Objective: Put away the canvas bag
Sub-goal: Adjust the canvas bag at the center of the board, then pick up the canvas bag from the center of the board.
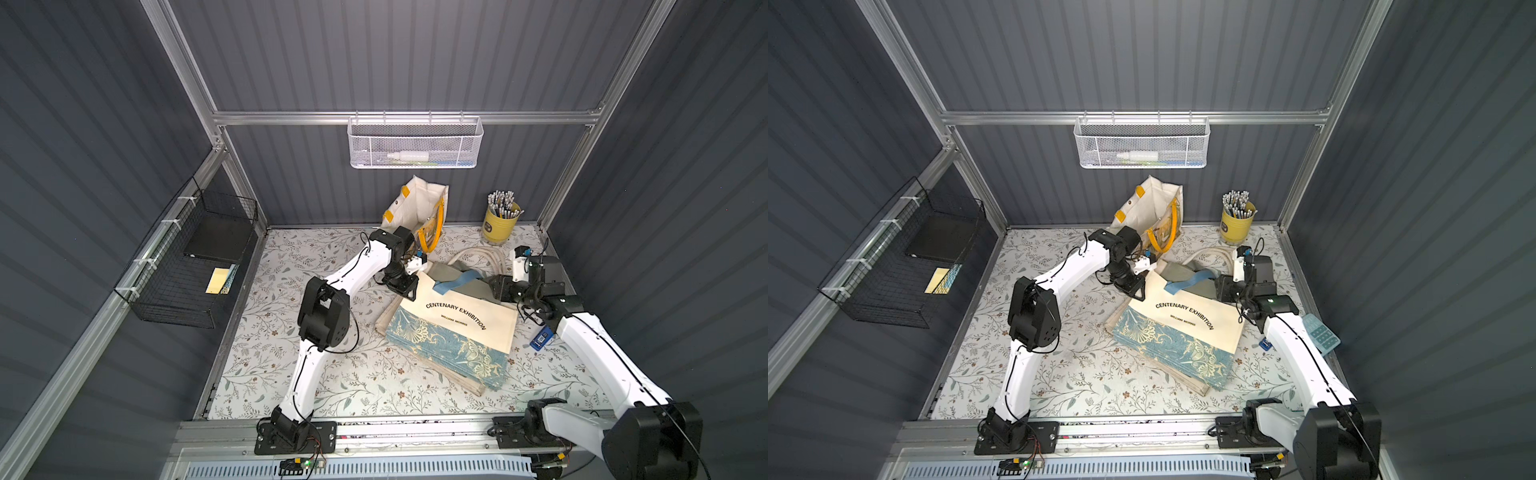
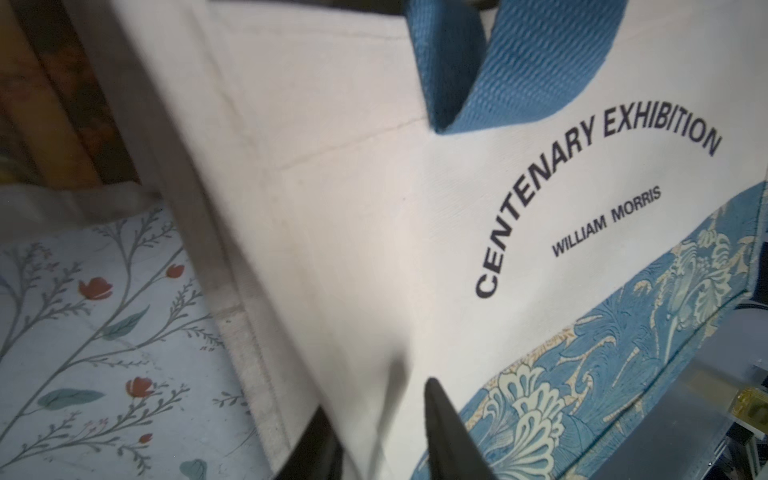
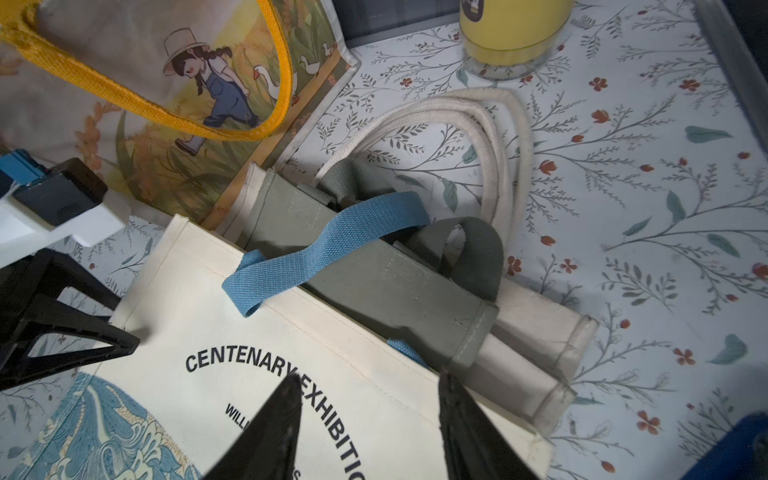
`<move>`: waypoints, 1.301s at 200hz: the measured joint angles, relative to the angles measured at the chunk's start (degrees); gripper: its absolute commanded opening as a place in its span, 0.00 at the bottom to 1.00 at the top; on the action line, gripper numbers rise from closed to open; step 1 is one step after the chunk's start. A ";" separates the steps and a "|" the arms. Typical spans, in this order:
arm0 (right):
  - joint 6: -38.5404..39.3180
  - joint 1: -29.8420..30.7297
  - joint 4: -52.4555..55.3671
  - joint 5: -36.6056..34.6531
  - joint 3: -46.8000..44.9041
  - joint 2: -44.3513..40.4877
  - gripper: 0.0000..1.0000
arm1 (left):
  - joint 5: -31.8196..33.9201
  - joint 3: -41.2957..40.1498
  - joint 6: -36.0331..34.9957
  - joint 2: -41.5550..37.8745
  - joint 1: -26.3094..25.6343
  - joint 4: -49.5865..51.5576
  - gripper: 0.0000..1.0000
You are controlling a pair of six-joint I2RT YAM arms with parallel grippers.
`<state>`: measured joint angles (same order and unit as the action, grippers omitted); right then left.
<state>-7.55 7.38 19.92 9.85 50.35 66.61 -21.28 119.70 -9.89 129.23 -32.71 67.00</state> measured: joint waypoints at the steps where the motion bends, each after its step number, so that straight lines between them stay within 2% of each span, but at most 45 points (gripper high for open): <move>1: 0.02 0.00 -0.04 0.17 0.00 0.15 0.55 | 0.02 -0.15 -0.07 -0.09 0.00 -0.13 0.85; 2: 0.02 0.00 -0.07 0.28 0.02 0.22 0.55 | 0.04 -0.48 -0.15 -0.28 0.00 -0.52 0.90; 6: 0.00 0.00 -0.17 0.76 0.13 0.55 0.55 | 0.15 -1.29 -0.44 -1.03 0.00 -1.22 0.92; 7: 0.02 0.00 -0.20 1.01 0.15 0.72 0.55 | 0.13 -1.79 -0.50 -1.46 0.00 -1.62 0.96; 11: 0.00 0.00 -0.22 1.62 0.31 1.09 0.55 | 0.15 -3.21 -0.74 -2.54 0.00 -2.80 0.99; 25: 0.00 0.00 -0.26 3.54 0.98 2.62 0.55 | -0.13 -10.78 -1.09 -9.07 0.00 -8.46 0.99; 52: 0.09 0.00 -0.70 6.19 2.58 5.81 0.55 | 1.40 -26.40 0.04 -26.53 0.00 -22.21 0.99; 80: 0.13 0.00 -1.75 8.31 3.63 7.80 0.56 | 9.33 -41.62 3.58 -44.52 0.00 -41.13 0.99; 95: 0.13 0.02 -2.49 9.29 4.17 8.68 0.56 | 14.75 -48.06 4.07 -50.10 0.00 -47.36 0.99; 114: 0.13 0.13 -2.89 10.23 5.16 9.99 0.56 | 19.15 -49.64 3.21 -48.68 0.11 -51.25 0.99; 139: 0.28 0.35 -3.15 10.88 5.86 11.02 0.57 | 19.74 -52.50 1.70 -43.45 1.09 -58.55 0.99; 165: 0.37 0.50 -3.15 10.88 5.90 10.64 0.57 | 16.52 -56.83 2.27 -40.39 4.13 -65.07 0.99; 201: 0.55 0.50 -3.23 10.47 5.88 9.49 0.58 | 12.81 -60.19 6.91 -37.86 7.85 -76.85 0.99; 260: 0.76 0.50 -3.26 10.51 5.88 10.54 0.58 | 2.23 -61.07 8.87 -32.59 9.14 -91.27 0.99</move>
<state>-6.79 7.88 16.67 20.36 56.23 77.14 -19.05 58.63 -1.02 96.64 -23.57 -24.27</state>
